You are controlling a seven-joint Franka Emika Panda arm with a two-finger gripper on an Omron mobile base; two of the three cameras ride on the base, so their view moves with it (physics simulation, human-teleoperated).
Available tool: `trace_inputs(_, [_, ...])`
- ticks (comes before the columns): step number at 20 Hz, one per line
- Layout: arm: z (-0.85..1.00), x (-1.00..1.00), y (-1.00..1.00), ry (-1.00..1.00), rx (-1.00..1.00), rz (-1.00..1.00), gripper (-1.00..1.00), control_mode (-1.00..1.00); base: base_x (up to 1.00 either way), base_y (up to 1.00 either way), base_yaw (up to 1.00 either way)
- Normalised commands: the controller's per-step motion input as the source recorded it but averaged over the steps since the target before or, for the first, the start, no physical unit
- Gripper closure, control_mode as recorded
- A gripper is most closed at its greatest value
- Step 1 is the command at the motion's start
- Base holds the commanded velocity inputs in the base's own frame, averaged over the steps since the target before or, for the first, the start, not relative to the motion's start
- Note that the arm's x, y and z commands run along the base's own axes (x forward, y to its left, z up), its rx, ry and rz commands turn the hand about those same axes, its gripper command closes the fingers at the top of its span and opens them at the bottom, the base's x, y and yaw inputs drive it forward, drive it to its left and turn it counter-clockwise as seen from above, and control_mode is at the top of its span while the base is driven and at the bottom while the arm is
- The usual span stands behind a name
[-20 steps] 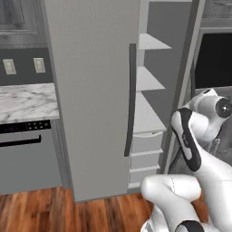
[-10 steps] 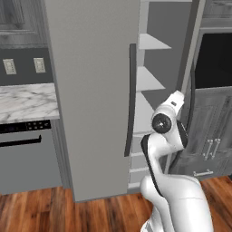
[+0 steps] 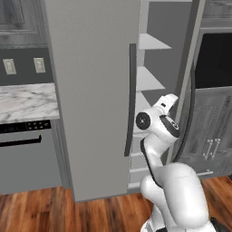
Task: Take the donuts from the fridge and place them on the empty tray on the dining counter.
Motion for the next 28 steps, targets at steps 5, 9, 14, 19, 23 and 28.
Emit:
trace_inputs(5, [0.03,0.45,-0.14,0.14,0.0,-0.2,-1.0,-1.0,0.0,0.0,0.0])
trace_inputs(9, [0.0,0.68,-0.22,0.08,-0.01,-0.1,-1.0,-1.0,0.0,0.0,0.0])
trace_inputs(14, [-0.01,0.56,-0.38,0.0,0.0,-0.01,-1.0,-1.0,0.0,0.0,0.0])
trace_inputs(19, [-0.16,0.74,-0.33,0.0,0.0,0.0,-1.0,-1.0,0.0,0.0,0.0])
trace_inputs(23, [-0.28,0.72,-0.23,0.0,0.0,0.0,-1.0,-1.0,0.0,0.0,0.0])
trace_inputs(28, [-0.14,0.53,-0.13,0.0,-0.01,0.0,-1.0,-1.0,0.0,0.0,0.0])
